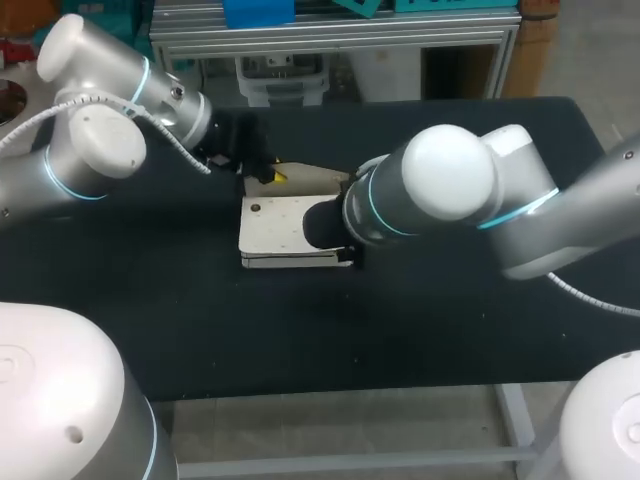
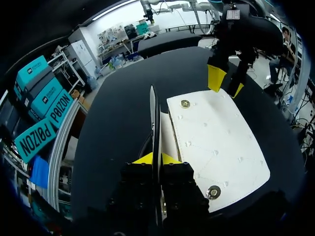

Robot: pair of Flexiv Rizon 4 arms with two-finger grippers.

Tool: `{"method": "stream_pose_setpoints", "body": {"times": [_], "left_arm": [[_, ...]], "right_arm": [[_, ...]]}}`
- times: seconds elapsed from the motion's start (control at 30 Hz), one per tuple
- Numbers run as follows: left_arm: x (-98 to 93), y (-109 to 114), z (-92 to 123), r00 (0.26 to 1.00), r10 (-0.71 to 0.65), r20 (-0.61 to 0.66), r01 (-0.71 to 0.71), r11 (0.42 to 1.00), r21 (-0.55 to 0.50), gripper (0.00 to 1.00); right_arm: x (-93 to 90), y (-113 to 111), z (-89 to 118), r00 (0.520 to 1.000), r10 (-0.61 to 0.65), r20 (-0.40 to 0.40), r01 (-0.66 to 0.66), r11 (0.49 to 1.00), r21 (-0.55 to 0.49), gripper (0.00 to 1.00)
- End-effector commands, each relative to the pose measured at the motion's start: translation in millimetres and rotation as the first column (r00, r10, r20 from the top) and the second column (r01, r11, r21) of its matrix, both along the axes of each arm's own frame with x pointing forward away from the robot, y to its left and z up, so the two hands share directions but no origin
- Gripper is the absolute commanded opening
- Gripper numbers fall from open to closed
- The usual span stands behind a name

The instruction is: Pick up the bag, open it, inspect its contents, close it, and place it on the opposite side

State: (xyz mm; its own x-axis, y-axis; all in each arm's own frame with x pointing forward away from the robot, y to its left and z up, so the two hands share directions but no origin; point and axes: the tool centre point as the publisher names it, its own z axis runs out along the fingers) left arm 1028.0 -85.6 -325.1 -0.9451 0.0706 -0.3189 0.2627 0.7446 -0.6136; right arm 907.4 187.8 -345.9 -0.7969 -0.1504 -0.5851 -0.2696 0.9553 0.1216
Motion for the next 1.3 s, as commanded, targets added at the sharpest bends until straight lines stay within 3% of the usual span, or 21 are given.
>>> {"method": "stream_pose_setpoints", "body": {"times": [0.03,0.3,0.33,0.37,0.4,0.43,0.47,0.7,1.07,1.3], "left_arm": [[-7.9,4.3,14.5,0.999,0.039,0.004,-0.039,0.999,-0.008,0.0],[-9.2,6.6,41.1,0.995,0.098,0.003,-0.098,0.995,-0.015,0.0],[-9.9,6.6,45.2,0.995,0.103,0.004,-0.103,0.995,-0.018,0.0],[-11.1,6.5,49.4,0.995,0.104,0.004,-0.104,0.994,-0.019,0.0],[-12.2,6.1,53.4,0.994,0.109,0.009,-0.109,0.994,-0.021,0.0],[-13.4,5.8,57.5,0.994,0.112,0.012,-0.112,0.994,-0.021,0.0],[-14.4,5.6,62.0,0.993,0.118,0.008,-0.118,0.993,-0.027,0.0],[-16.0,6.6,79.0,0.99,0.136,-0.036,-0.137,0.99,-0.028,0.0],[-16.8,3.9,81.4,0.986,0.162,-0.041,-0.163,0.986,-0.04,0.0],[-31.8,0.1,102.4,0.978,0.209,-0.02,-0.21,0.975,-0.073,0.0]], "right_arm": [[-10.8,-14.3,18.1,1.0,0.021,0.009,-0.021,0.999,0.033,1.0],[-13.8,-14.2,43.5,0.999,0.035,0.026,-0.035,0.999,0.018,1.0],[-13.4,-14.3,47.3,0.999,0.035,0.029,-0.036,0.999,0.015,0.94],[-12.6,-14.5,51.5,0.999,0.034,0.033,-0.035,0.999,0.013,0.8],[-12.2,-14.6,55.3,0.998,0.033,0.044,-0.034,0.999,0.009,0.46],[-12.0,-14.6,59.3,0.998,0.035,0.054,-0.035,0.999,0.008,0.28],[-11.6,-14.7,62.6,0.997,0.036,0.061,-0.036,0.999,0.008,0.0],[-5.6,-17.7,86.2,0.996,0.027,0.087,-0.029,0.999,0.017,0.0],[-5.6,-17.7,86.2,0.996,0.027,0.087,-0.029,0.999,0.017,0.0],[22.0,-18.0,98.4,0.989,0.03,0.146,-0.031,1.0,0.004,0.0]]}}
